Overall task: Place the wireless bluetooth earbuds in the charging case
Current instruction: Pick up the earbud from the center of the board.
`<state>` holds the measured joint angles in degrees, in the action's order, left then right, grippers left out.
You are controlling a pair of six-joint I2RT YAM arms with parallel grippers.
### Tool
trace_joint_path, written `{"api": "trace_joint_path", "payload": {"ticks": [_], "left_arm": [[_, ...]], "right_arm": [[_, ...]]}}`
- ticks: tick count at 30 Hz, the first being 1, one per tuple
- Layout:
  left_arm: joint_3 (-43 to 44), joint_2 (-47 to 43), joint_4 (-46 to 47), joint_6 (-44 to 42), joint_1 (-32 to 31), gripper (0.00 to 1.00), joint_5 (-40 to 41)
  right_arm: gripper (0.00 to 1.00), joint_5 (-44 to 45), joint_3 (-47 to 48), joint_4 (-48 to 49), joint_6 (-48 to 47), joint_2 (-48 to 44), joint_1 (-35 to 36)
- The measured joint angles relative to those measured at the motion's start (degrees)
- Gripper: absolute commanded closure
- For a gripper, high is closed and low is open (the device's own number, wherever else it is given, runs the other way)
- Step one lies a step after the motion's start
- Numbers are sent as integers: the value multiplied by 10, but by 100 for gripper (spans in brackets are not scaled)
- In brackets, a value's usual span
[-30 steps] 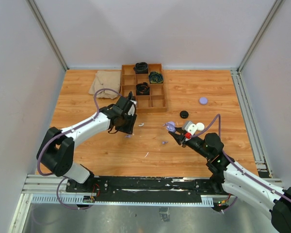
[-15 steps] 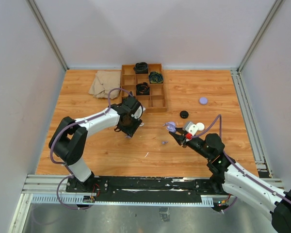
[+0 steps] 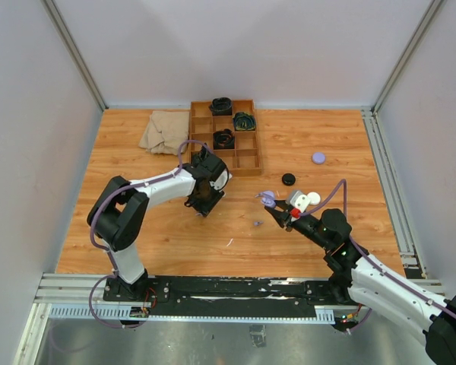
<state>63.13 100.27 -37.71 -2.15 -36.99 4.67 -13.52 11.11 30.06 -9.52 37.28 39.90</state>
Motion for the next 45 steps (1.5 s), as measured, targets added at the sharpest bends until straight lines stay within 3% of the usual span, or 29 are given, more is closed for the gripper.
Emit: {"api": "trace_joint_path", "payload": {"ticks": [25,38,45], "left_arm": [[2,7,-2,19,-1,72,9],[2,-115,7,102,-1,74,12],[-1,-222,42,165,-2,76,17]], "right_arm": [[89,-16,7,-2,0,10,0],[89,-52,35,17,1,50,4],[89,-68,36,68,8,83,13]]}}
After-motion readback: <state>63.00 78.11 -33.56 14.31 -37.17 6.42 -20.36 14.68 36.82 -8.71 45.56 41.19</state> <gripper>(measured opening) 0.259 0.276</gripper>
